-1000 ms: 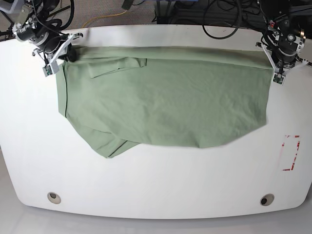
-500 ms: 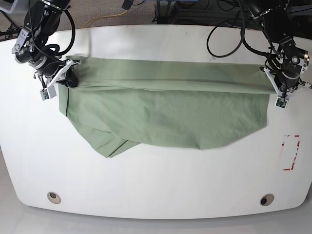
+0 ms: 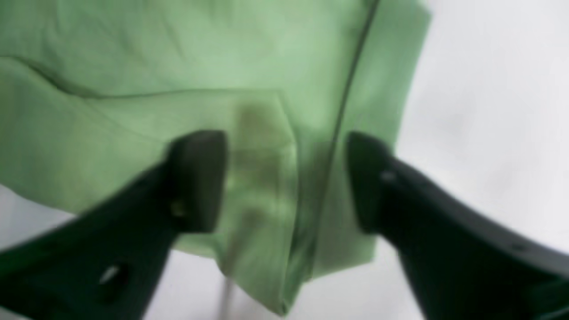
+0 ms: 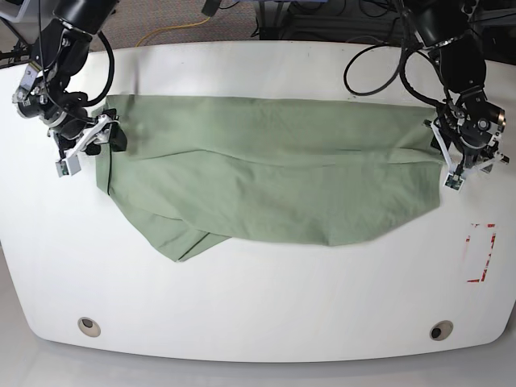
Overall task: Fold the T-shirt properly
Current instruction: 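Adjust both grippers' grip along the shirt edge, smoothing it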
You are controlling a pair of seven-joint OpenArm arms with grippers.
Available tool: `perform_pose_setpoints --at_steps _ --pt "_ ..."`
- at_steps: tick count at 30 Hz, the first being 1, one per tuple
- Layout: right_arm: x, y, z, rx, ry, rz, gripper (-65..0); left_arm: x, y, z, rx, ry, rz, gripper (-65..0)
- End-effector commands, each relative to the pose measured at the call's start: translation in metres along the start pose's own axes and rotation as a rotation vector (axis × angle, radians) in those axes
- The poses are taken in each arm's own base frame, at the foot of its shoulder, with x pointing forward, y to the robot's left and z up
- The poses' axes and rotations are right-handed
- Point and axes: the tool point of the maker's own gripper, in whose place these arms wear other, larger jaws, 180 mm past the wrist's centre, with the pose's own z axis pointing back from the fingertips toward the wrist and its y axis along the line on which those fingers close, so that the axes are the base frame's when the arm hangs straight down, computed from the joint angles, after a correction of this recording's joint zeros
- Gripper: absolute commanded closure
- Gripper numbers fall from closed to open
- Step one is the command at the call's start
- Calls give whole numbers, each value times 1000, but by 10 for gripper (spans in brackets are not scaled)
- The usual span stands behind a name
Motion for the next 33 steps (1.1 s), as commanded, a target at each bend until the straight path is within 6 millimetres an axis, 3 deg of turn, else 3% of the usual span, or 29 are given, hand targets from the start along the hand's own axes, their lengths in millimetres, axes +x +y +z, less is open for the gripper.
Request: perform_pose_setpoints --at_steps 1,5,8,14,17,19,26,29,33 --pt "19 -11 13 -50 -35 63 -487 19 14 6 35 -59 -1 -432" --pt "12 -10 25 -81 -13 107 -476 28 22 12 49 -94 -11 -431" --pt "-2 -4 33 -89 14 130 -452 44 28 30 46 -192 -11 -422" --pt "-41 -7 35 -106 85 90 -438 12 6 36 -41 -172 -33 -421" --pt "-59 -8 28 -124 110 62 -438 -12 8 36 -41 -151 6 -421" --pt "-68 -12 25 -143 142 57 -438 -19 -7 31 -79 -187 51 -421" --pt "-73 -9 10 -123 144 6 -433 -39 -28 10 -152 -171 121 -419" --pt "-72 -7 8 -116 134 4 -342 -50 -33 2 -173 -141 143 -371" --pt "-71 -6 7 -114 129 4 -109 -49 -45 -10 -218 -124 146 -199"
